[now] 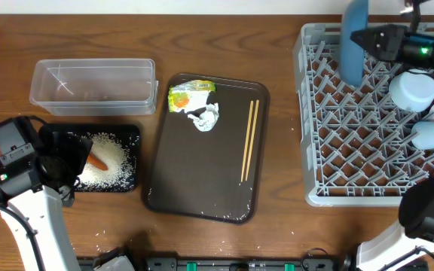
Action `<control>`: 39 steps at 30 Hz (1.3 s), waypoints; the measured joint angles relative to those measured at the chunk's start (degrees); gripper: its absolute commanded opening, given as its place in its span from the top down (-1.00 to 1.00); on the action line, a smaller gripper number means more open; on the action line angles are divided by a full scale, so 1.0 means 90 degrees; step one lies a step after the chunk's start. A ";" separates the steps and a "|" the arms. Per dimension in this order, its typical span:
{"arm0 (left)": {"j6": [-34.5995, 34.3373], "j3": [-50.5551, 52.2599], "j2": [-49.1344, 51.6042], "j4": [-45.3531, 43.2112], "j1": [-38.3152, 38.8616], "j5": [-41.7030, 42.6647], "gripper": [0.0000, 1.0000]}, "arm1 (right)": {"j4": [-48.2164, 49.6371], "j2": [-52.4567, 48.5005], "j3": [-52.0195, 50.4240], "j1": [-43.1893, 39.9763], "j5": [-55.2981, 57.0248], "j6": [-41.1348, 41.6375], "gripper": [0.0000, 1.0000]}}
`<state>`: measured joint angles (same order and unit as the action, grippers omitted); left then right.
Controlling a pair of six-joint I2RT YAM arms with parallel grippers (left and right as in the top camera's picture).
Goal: Sort waste into correct bins and load items into the dishwasher rack
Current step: 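Lift the blue plate into the dish rack and stand it upright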
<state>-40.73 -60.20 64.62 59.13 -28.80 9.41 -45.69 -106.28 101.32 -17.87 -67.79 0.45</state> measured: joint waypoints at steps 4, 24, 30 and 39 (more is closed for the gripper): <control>0.0000 0.0000 0.0000 -0.0002 0.0000 0.0000 -0.94 | 0.1792 -0.0189 -0.0746 -0.0325 -0.0879 0.0520 0.97; 0.0000 0.0000 0.0000 0.0000 0.0000 0.0000 -0.95 | 0.3048 -0.0639 -0.1355 -0.1018 -0.1360 0.2144 0.36; 0.0000 0.0000 0.0000 0.0000 0.0000 0.0000 -0.94 | 0.3038 -0.0576 -0.1372 -0.1200 -0.1171 0.2356 -0.33; 0.0000 0.0000 0.0000 0.0000 0.0000 0.0000 -0.95 | 0.2040 0.0913 -0.1401 -0.1421 0.0549 0.2533 -0.54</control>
<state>-40.73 -60.20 64.62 59.13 -28.80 9.41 -27.33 -98.06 88.71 -30.65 -62.85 23.24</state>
